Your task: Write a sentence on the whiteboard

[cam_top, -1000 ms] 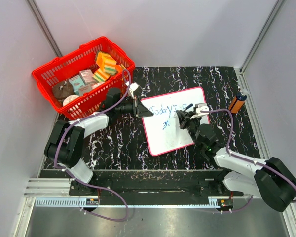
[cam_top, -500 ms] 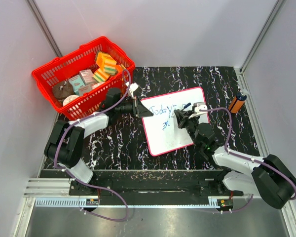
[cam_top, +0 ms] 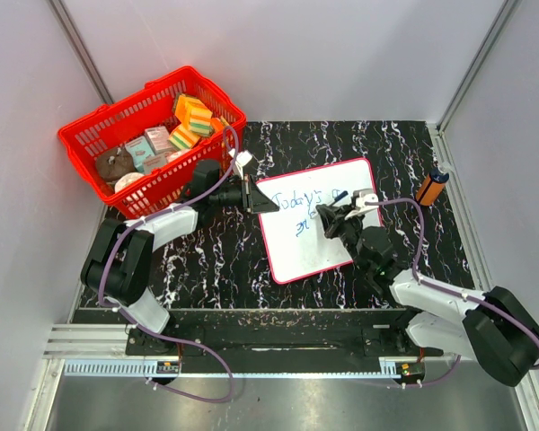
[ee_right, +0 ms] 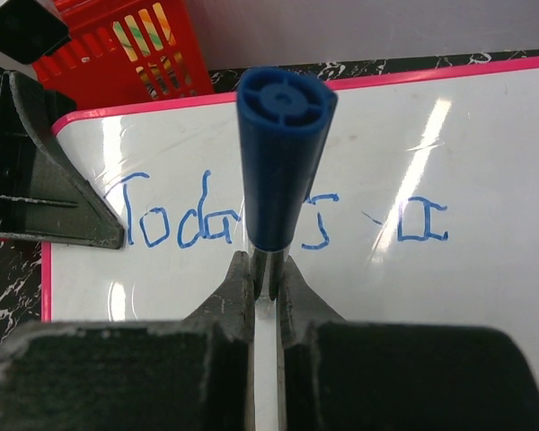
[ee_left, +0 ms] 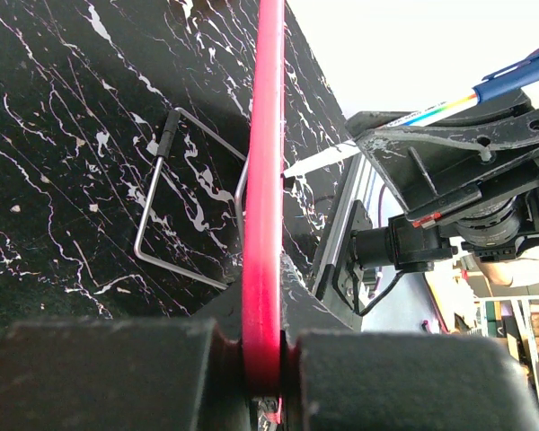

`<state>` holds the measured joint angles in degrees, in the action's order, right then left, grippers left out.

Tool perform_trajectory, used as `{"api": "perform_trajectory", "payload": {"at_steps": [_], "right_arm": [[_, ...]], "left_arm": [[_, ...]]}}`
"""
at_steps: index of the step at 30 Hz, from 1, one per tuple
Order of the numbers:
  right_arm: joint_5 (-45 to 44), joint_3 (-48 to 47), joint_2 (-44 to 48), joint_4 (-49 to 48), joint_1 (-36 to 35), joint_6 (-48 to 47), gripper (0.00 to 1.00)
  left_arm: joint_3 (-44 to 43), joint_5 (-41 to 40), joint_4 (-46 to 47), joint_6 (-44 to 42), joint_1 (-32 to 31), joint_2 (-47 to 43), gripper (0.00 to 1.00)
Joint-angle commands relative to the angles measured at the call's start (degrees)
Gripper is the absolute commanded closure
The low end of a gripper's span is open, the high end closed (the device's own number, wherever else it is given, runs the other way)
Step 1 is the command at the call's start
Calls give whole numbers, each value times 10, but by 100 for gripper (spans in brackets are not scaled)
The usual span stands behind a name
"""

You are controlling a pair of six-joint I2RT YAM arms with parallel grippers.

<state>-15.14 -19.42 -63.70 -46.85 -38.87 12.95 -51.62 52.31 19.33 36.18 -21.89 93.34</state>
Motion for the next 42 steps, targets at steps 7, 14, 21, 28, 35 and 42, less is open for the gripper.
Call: {"api": "perform_trajectory", "payload": {"at_steps": [7, 14, 21, 28, 35, 42], "right_arm": [[33, 39, 37, 36, 2, 31, 100], [48, 59, 54, 49, 3, 48, 100], [67, 70, 65, 55, 3, 52, 100], [95, 78, 69, 34, 2, 52, 100], [62, 86, 154, 22, 2, 47, 100], [29, 30, 116, 30, 3, 2, 100]], "left_arm": [[13, -48, -90, -89, -6, 6, 100], [12, -49, -92, -89, -6, 6, 100], [11, -49, -93, -90, -6, 7, 100], [13, -49, -93, -90, -6, 6, 100], [14, -50, -95, -93, -6, 7, 100], [13, -51, -96, -96, -6, 6, 100]]}}
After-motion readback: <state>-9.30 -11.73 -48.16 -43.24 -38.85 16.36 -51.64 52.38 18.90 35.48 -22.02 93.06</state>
